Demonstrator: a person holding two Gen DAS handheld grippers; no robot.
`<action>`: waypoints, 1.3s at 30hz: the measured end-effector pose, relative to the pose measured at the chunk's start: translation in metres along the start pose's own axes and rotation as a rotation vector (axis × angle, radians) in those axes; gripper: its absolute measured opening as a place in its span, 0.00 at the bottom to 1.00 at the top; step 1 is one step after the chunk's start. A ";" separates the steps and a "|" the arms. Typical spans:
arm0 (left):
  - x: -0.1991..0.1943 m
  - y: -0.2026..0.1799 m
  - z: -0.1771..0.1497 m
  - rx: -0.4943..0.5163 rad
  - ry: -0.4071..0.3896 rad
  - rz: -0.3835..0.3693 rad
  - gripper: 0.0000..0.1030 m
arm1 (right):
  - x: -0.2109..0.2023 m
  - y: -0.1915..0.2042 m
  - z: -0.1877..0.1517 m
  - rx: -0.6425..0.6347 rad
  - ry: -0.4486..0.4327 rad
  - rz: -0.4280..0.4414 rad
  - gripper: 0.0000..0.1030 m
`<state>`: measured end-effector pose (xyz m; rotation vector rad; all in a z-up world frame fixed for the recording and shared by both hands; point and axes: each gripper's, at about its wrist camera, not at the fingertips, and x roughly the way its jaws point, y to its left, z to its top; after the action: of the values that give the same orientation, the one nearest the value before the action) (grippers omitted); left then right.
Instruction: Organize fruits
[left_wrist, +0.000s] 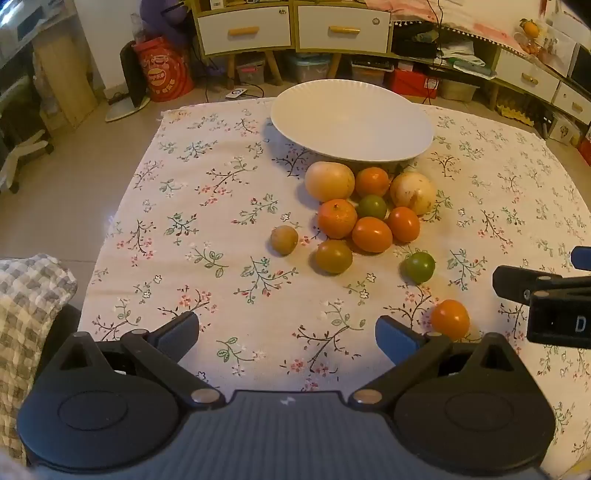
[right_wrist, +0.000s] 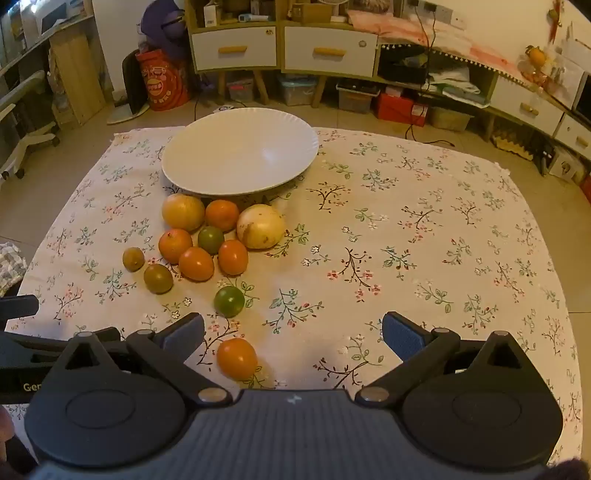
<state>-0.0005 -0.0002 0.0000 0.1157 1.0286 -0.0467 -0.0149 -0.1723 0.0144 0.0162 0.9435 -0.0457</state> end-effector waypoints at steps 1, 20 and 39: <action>0.000 0.000 0.000 -0.001 0.001 0.001 0.86 | 0.000 0.000 0.000 -0.001 -0.003 -0.001 1.00; -0.001 0.000 -0.002 0.007 0.001 -0.004 0.86 | 0.001 0.001 -0.001 -0.005 0.009 -0.011 1.00; -0.002 0.000 -0.002 0.005 0.000 -0.005 0.86 | 0.003 0.002 -0.001 0.003 0.011 -0.005 1.00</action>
<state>-0.0035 -0.0003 0.0004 0.1179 1.0286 -0.0538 -0.0135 -0.1705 0.0112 0.0165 0.9540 -0.0514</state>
